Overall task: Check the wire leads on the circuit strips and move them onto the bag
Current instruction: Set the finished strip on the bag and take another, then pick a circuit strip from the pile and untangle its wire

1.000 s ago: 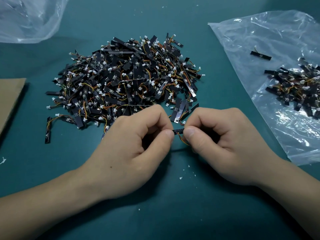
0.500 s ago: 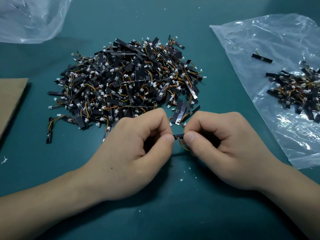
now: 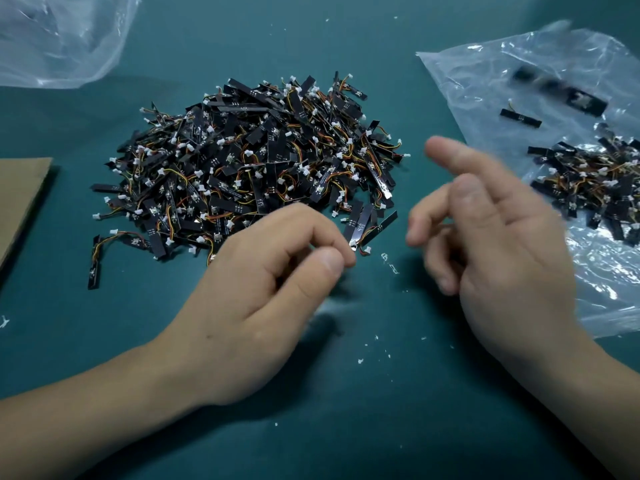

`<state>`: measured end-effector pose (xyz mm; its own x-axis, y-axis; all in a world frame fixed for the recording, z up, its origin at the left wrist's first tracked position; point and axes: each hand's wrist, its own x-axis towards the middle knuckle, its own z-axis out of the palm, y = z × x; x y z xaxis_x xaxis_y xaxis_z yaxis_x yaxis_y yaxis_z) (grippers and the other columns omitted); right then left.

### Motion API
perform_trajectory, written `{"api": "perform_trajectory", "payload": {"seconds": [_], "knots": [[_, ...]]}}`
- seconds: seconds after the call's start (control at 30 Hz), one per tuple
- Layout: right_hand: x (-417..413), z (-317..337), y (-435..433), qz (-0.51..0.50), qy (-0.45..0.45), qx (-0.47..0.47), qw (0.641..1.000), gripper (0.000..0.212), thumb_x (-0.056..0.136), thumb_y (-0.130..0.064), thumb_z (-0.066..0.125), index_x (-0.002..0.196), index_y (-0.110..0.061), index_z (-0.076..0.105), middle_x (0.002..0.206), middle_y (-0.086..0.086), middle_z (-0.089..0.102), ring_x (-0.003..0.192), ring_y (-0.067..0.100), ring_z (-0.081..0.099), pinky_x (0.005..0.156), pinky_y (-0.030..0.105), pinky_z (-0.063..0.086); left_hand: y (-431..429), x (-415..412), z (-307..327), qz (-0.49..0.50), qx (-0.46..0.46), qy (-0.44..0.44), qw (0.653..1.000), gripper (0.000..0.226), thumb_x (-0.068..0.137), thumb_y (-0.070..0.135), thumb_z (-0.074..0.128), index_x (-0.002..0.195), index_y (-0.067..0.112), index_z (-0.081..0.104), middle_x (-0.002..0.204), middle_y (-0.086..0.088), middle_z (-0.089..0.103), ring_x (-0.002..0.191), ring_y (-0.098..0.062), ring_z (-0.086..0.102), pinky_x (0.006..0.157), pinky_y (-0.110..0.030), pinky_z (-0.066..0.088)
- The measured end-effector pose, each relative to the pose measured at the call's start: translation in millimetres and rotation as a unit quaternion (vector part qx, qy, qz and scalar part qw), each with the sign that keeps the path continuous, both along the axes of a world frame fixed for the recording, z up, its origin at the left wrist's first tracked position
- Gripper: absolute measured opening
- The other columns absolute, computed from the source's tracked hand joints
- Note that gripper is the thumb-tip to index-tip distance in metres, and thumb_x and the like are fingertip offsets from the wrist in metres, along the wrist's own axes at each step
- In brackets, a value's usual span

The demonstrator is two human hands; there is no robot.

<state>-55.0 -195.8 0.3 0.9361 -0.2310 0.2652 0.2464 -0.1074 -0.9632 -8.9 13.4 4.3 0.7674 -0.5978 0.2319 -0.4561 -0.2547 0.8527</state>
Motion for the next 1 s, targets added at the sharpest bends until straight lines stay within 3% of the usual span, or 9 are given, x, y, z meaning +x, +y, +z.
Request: {"api": "perform_trajectory", "payload": {"seconds": [0.07,0.13,0.2,0.3,0.57,0.7,0.8,0.9,1.0], "knots": [[-0.8,-5.1,0.2,0.021,0.034,-0.059,0.997,0.032,0.102,-0.023,0.054,0.133,-0.023,0.062,0.068,0.002,0.066,0.046,0.005,0.046,0.05,0.012,0.038,-1.6,-1.5,-0.7,0.0,0.078,-0.095,0.992,0.02,0.094,0.028,0.053,0.105,0.022,0.068,0.127,0.007,0.059,0.102,-0.014,0.06,0.091,-0.024,0.044],[-3.0,-7.2,3.9,0.056,0.032,-0.124,0.99,0.026,0.1,-0.019,0.058,0.123,-0.024,0.069,0.065,0.0,0.065,0.05,0.004,0.052,0.057,0.01,0.041,-2.2,-6.3,-3.0,-0.011,0.177,-0.179,0.968,0.032,0.091,0.032,0.054,0.12,0.023,0.065,0.148,0.002,0.047,0.131,-0.022,0.045,0.109,-0.035,0.032],[-4.7,-6.9,6.3,0.067,0.03,-0.155,0.985,0.018,0.099,-0.018,0.061,0.11,-0.025,0.073,0.064,-0.004,0.064,0.053,0.007,0.056,0.058,0.013,0.043,-3.1,-13.1,-4.9,-0.014,0.287,-0.229,0.93,0.046,0.09,0.042,0.049,0.132,0.027,0.057,0.157,0.0,0.038,0.143,-0.029,0.032,0.111,-0.047,0.025],[-5.5,-6.4,6.1,0.063,0.032,-0.149,0.986,0.014,0.098,-0.017,0.062,0.1,-0.023,0.075,0.061,-0.008,0.064,0.051,0.005,0.056,0.056,0.009,0.041,-4.1,-18.4,-4.1,-0.008,0.378,-0.236,0.895,0.055,0.091,0.052,0.043,0.14,0.029,0.05,0.156,0.001,0.04,0.143,-0.031,0.031,0.109,-0.054,0.025],[-1.6,-1.0,-0.4,-0.004,0.029,-0.139,0.99,0.015,0.097,-0.017,0.063,0.094,-0.026,0.075,0.062,-0.002,0.065,0.047,0.007,0.055,0.051,0.009,0.039,-2.7,-14.9,-0.9,0.031,0.344,-0.238,0.908,0.05,0.091,0.045,0.05,0.135,0.022,0.055,0.141,0.013,0.049,0.129,-0.022,0.044,0.098,-0.043,0.025],[3.5,-1.3,-10.2,-0.037,0.04,-0.293,0.955,0.009,0.093,-0.023,0.066,0.094,-0.031,0.072,0.075,-0.01,0.064,0.059,0.016,0.055,0.056,0.016,0.041,-3.0,-13.5,0.0,0.034,0.348,-0.246,0.904,0.042,0.092,0.044,0.05,0.13,0.029,0.058,0.137,0.015,0.052,0.124,-0.023,0.047,0.093,-0.047,0.026],[4.5,-4.7,-11.5,-0.056,0.061,-0.39,0.917,0.02,0.09,-0.03,0.064,0.109,-0.036,0.069,0.087,-0.015,0.055,0.074,0.012,0.054,0.068,0.029,0.047,-3.9,-14.5,0.2,0.036,0.347,-0.255,0.902,0.041,0.091,0.043,0.049,0.128,0.029,0.061,0.136,0.014,0.055,0.122,-0.025,0.049,0.091,-0.048,0.025],[2.6,-6.1,-7.6,-0.048,0.091,-0.446,0.889,0.028,0.089,-0.04,0.059,0.116,-0.04,0.066,0.094,-0.014,0.051,0.084,0.01,0.052,0.075,0.04,0.051,-2.8,-15.2,0.6,0.036,0.345,-0.259,0.901,0.039,0.091,0.045,0.05,0.123,0.027,0.063,0.134,0.015,0.056,0.124,-0.025,0.049,0.092,-0.047,0.026],[1.3,-5.3,-5.9,-0.041,0.095,-0.456,0.884,0.018,0.092,-0.042,0.059,0.107,-0.037,0.067,0.096,-0.014,0.051,0.089,0.012,0.054,0.075,0.042,0.053,-1.1,-10.9,1.4,0.041,0.334,-0.289,0.896,0.025,0.093,0.044,0.051,0.106,0.028,0.066,0.125,0.015,0.061,0.122,-0.026,0.051,0.09,-0.049,0.027]]}}
